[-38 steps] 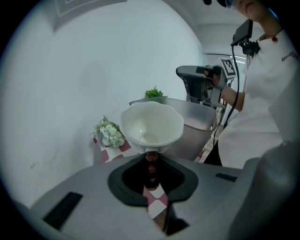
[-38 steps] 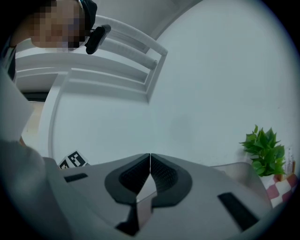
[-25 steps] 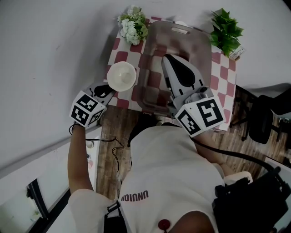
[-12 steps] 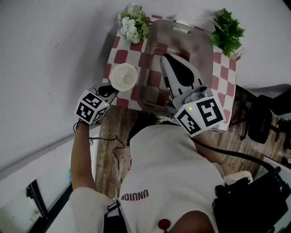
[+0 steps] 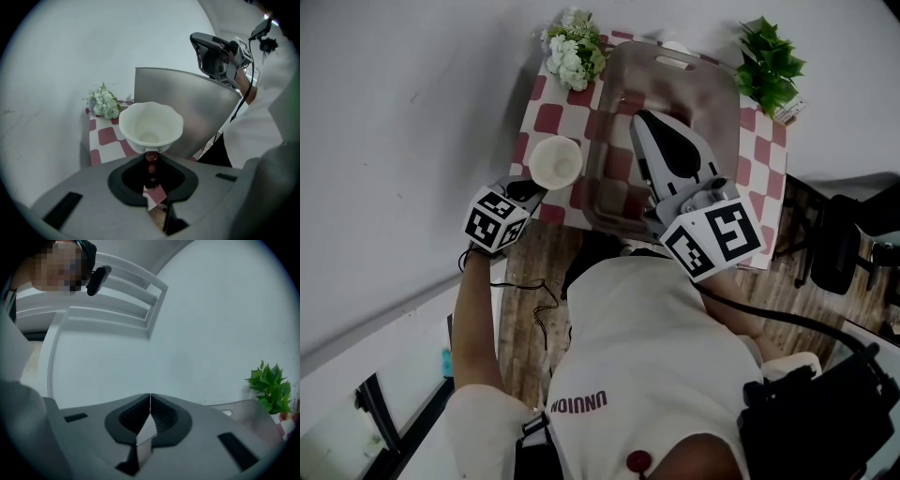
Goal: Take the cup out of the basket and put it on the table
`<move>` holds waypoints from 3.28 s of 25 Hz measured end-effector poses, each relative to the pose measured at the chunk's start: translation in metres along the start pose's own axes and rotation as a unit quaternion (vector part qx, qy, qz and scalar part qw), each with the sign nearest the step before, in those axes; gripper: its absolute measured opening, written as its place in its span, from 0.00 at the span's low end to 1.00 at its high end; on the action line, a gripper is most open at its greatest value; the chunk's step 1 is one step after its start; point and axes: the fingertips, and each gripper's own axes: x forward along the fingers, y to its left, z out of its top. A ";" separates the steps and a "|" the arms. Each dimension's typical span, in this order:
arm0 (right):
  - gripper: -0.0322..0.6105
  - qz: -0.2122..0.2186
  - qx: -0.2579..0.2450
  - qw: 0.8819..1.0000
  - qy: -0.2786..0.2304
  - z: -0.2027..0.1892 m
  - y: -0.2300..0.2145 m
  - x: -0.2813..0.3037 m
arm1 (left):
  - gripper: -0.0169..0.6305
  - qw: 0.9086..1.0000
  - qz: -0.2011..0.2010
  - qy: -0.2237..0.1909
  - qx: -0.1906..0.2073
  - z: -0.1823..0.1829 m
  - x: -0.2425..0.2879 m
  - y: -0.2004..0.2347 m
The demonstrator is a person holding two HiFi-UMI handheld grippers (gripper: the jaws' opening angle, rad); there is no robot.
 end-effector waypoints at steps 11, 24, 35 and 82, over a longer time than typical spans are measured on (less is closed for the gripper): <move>0.08 -0.003 0.001 1.000 0.005 -0.003 0.001 0.003 | 0.10 0.999 0.005 0.019 -0.026 -0.017 0.014 0.007; 0.08 -0.008 0.001 1.000 0.010 -0.006 0.000 0.006 | 0.10 0.999 0.012 0.024 -0.042 -0.029 0.024 0.007; 0.08 -0.004 0.000 1.000 0.012 -0.007 0.002 0.008 | 0.10 0.998 0.020 0.033 -0.048 -0.039 0.029 0.008; 0.08 0.014 0.007 1.000 0.017 -0.009 0.002 0.011 | 0.15 0.996 0.063 0.010 -0.054 -0.050 0.033 0.003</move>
